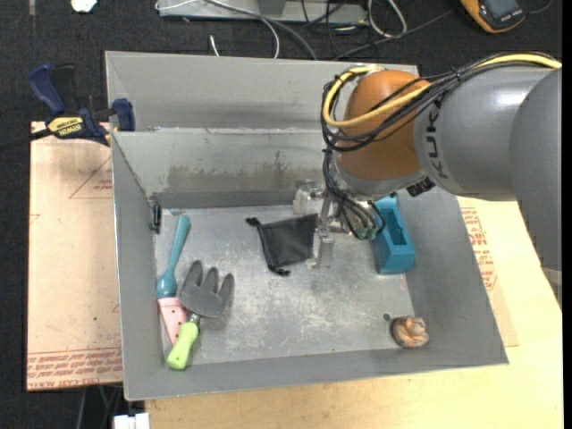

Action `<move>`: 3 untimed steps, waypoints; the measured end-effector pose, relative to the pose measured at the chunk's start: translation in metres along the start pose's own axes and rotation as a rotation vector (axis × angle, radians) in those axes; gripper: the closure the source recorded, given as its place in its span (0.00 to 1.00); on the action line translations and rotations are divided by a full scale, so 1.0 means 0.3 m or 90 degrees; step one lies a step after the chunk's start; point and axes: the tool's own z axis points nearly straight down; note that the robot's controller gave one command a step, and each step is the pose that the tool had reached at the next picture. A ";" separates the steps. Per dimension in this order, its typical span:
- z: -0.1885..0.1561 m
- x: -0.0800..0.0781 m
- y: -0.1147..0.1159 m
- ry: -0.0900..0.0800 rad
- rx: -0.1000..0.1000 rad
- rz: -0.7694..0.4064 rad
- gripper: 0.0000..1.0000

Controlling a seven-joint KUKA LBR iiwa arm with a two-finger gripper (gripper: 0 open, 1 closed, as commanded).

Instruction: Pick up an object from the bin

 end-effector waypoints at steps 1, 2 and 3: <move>0.138 -0.007 -0.026 -0.001 0.000 -0.061 0.00; 0.166 -0.052 -0.006 -0.006 -0.001 -0.011 0.00; 0.161 -0.033 -0.037 -0.004 -0.003 0.066 1.00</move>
Offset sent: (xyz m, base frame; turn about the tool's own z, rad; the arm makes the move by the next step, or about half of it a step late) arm 0.0163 -0.0014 -0.0495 -0.0181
